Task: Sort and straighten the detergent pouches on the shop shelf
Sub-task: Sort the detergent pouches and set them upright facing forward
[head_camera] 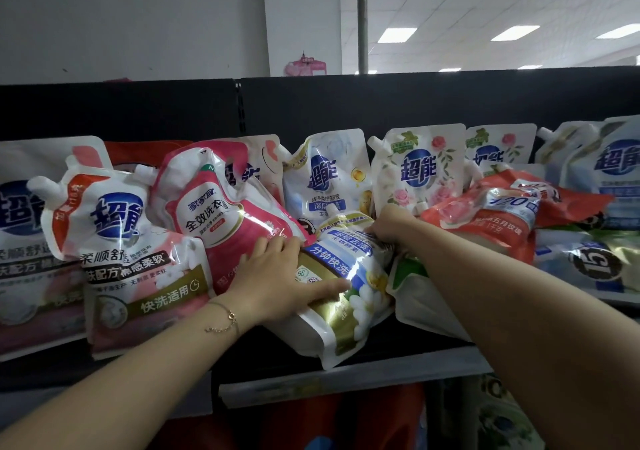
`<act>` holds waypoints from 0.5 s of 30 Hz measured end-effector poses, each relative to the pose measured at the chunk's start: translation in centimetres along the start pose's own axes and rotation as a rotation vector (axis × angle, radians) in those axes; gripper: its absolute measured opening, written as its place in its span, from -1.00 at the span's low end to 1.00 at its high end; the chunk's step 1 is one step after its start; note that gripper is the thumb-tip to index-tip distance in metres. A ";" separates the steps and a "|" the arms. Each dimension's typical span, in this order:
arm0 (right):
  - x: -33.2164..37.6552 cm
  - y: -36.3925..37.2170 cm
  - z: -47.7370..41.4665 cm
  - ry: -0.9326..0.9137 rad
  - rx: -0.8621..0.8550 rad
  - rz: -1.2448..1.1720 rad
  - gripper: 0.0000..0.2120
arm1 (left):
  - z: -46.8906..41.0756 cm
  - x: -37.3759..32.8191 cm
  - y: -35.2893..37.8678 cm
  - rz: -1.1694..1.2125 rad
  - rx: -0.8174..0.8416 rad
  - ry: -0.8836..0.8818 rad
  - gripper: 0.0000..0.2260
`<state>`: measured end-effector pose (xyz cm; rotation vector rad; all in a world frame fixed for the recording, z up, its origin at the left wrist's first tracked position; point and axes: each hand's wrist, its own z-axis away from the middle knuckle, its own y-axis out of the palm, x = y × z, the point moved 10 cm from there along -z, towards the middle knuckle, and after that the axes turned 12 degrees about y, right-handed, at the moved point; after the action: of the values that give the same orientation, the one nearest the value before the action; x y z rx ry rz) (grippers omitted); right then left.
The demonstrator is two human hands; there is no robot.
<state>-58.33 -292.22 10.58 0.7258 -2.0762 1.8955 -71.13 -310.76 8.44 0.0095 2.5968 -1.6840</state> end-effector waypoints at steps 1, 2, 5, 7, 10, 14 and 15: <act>-0.1 -0.3 -0.1 0.006 -0.021 -0.044 -0.78 | 0.2 0.0 -0.1 0.009 -0.014 0.002 0.04; -0.1 -0.5 -0.1 0.012 -0.037 -0.088 -0.78 | 0.4 -0.1 -0.3 0.024 -0.032 0.002 0.05; 1.0 -1.8 0.2 -0.038 -0.108 -0.199 -0.80 | 1.2 0.1 -0.9 0.093 -0.120 -0.009 0.03; 2.2 -3.1 0.8 -0.097 -0.165 -0.270 -0.80 | 1.8 0.3 -1.3 0.130 -0.181 -0.014 -0.02; 3.8 -4.6 1.7 -0.169 -0.233 -0.385 -0.81 | 2.5 0.4 -1.5 0.173 -0.257 -0.017 -0.09; 5.6 -6.5 3.1 -0.233 -0.320 -0.463 -0.79 | 3.6 0.7 -1.5 0.261 -0.385 -0.040 -0.05; 6.3 -7.3 3.6 -0.271 -0.344 -0.460 -0.81 | 3.8 0.7 -1.5 0.292 -0.428 -0.041 -0.06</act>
<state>-59.48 -297.25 19.48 1.2886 -2.0716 1.2135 -71.74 -314.81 8.27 0.3158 2.7046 -1.0086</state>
